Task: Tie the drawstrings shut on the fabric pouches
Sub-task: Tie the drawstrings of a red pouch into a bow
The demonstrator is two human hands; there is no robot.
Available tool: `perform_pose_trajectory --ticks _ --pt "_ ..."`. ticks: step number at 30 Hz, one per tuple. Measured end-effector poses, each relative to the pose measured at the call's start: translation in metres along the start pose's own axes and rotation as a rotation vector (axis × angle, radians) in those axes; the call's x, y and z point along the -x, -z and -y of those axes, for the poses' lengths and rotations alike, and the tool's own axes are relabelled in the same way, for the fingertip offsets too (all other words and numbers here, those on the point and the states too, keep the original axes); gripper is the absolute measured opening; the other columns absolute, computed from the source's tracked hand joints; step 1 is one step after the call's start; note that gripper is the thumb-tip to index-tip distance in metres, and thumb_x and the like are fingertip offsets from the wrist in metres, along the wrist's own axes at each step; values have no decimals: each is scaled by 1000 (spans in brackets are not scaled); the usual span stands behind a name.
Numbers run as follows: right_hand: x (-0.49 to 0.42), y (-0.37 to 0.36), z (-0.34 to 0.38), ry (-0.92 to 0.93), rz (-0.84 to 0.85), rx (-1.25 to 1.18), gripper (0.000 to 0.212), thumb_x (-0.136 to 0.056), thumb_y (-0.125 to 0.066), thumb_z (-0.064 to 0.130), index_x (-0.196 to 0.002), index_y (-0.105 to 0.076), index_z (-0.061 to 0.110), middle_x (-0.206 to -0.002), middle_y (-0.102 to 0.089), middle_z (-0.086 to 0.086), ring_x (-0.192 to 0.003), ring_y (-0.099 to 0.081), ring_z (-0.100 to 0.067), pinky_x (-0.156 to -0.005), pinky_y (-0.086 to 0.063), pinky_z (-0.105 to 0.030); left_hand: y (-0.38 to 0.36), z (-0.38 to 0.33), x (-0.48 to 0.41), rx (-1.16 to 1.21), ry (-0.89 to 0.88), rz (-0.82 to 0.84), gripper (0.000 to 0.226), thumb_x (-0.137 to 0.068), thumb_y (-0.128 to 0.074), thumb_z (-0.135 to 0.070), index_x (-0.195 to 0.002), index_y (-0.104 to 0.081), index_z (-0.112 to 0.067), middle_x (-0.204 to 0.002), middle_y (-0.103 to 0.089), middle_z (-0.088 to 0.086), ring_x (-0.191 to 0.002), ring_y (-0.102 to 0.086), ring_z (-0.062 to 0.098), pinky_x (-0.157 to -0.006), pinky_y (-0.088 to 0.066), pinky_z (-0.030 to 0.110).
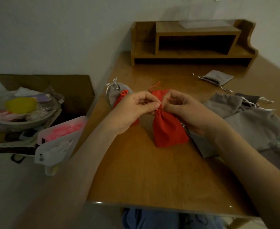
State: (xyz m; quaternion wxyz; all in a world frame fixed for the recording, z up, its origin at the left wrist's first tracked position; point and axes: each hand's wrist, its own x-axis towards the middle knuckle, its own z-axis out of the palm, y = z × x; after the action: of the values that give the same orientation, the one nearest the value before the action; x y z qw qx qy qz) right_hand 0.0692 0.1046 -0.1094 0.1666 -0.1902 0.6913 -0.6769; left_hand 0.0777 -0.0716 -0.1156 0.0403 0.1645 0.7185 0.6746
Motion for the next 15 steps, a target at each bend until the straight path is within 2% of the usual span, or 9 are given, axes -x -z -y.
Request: perform_pose_trajectory --ticks 2,5,10,12,15 --pt "0 -1 0 21 -23 48 15 -92 -52 -5 -83 -53 7 -68 -62 2 -58 -58 -3 -55 -47 -14 -1 1 0 -66 -6 -5 15 -85 -62 3 -82 -64 -12 -72 -69 -11 -73 -62 1 -69 -50 14" --pt "1 -1 0 33 -32 87 14 -91 -53 -6 -83 -52 6 -72 -58 -2 -59 -56 -3 -57 -47 -14 -1 2 0 -102 -13 7 17 -84 -64 4 -79 -62 -13 -71 -68 -12 -75 -62 2 -72 -51 15" --pt "2 -1 1 31 -26 31 18 -88 -54 -9 -80 -53 6 -70 -61 -1 -62 -58 -4 -60 -46 -15 1 -2 1 13 1 55 7 -76 -66 -10 -80 -60 -11 -71 -66 -10 -72 -59 2 -68 -48 15" --pt "2 -2 0 18 -36 33 19 -88 -54 -9 -79 -54 8 -67 -62 1 -62 -58 -4 -61 -46 -15 0 -2 1 -19 13 63 7 -80 -65 -6 -82 -61 -12 -71 -66 -12 -72 -59 1 -67 -47 14" --pt "0 1 -5 3 -44 82 17 -88 -57 -5 -79 -55 9 -75 -63 -4 -72 -59 -12 -69 -48 -23 -1 -1 1 -126 8 49 15 -85 -63 1 -82 -62 -14 -71 -65 -12 -71 -59 0 -69 -47 14"
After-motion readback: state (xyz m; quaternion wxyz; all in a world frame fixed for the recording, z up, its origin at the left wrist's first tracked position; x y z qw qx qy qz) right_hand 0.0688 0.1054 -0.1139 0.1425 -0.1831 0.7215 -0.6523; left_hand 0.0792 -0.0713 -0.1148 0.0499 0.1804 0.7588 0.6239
